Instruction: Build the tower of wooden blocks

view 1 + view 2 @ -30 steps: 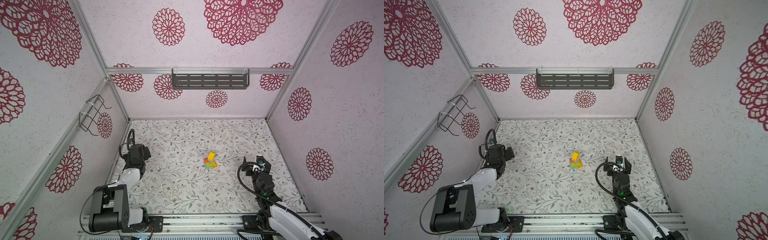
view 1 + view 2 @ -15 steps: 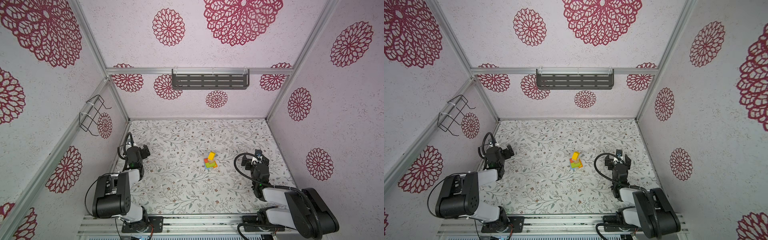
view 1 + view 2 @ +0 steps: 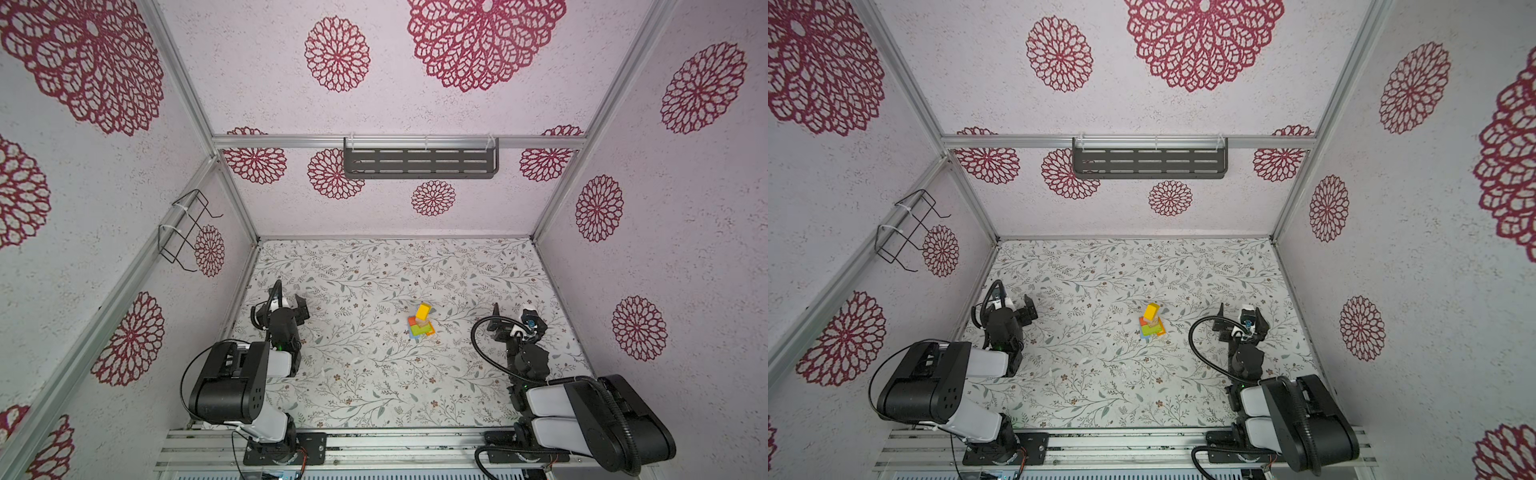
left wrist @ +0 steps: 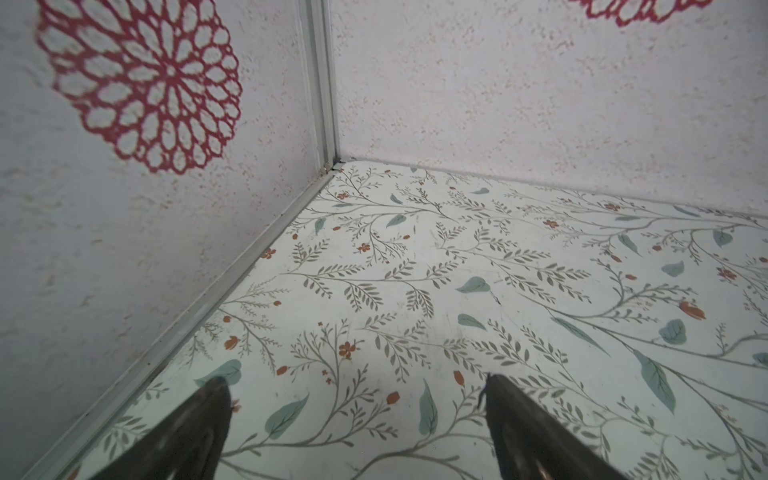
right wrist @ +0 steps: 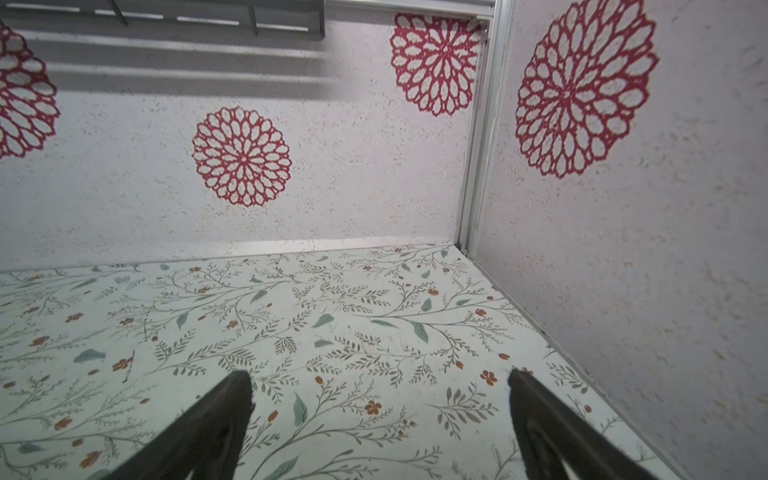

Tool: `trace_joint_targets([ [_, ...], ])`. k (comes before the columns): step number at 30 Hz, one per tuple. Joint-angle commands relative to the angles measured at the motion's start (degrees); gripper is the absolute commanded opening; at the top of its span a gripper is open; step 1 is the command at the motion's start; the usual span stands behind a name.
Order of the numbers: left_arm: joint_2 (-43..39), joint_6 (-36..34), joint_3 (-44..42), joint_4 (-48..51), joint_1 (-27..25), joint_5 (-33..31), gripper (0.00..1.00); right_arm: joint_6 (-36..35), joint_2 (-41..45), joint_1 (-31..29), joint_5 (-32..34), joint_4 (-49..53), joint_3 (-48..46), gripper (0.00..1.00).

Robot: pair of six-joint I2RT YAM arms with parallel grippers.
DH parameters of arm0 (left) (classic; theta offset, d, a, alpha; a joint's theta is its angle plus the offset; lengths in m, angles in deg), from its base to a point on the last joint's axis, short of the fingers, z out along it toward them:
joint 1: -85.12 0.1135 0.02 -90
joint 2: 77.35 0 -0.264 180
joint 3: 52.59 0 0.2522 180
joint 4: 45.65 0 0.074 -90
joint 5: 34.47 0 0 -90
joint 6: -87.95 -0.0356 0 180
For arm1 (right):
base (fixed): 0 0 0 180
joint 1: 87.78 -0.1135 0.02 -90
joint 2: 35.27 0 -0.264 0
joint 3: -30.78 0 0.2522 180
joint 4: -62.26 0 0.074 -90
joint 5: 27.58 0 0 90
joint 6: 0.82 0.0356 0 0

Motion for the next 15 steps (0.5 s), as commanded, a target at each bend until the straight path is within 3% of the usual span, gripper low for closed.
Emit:
trace_joint_targets([
  [1,0.25,-1.96,0.03,-4.92,-0.14,-2.54,0.97,0.86,2.16,0.26,-0.91,-1.95,-4.91,0.99],
  [4,-0.34,-0.90,2.41,0.85,1.35,0.27,0.97,-0.63,4.13,0.30,-4.70,8.00,-0.84,0.99],
  [8,-0.81,0.23,3.80,4.37,2.98,3.70,0.97,-1.32,3.65,0.08,-5.91,13.24,2.33,0.99],
  [11,-0.83,0.34,3.98,4.75,3.27,4.16,0.97,-2.19,3.73,-0.21,-6.97,11.77,1.39,0.99],
  [15,-0.85,0.74,4.38,5.70,3.95,5.57,0.97,-2.87,1.95,-1.85,-3.58,-2.88,-5.85,0.99],
])
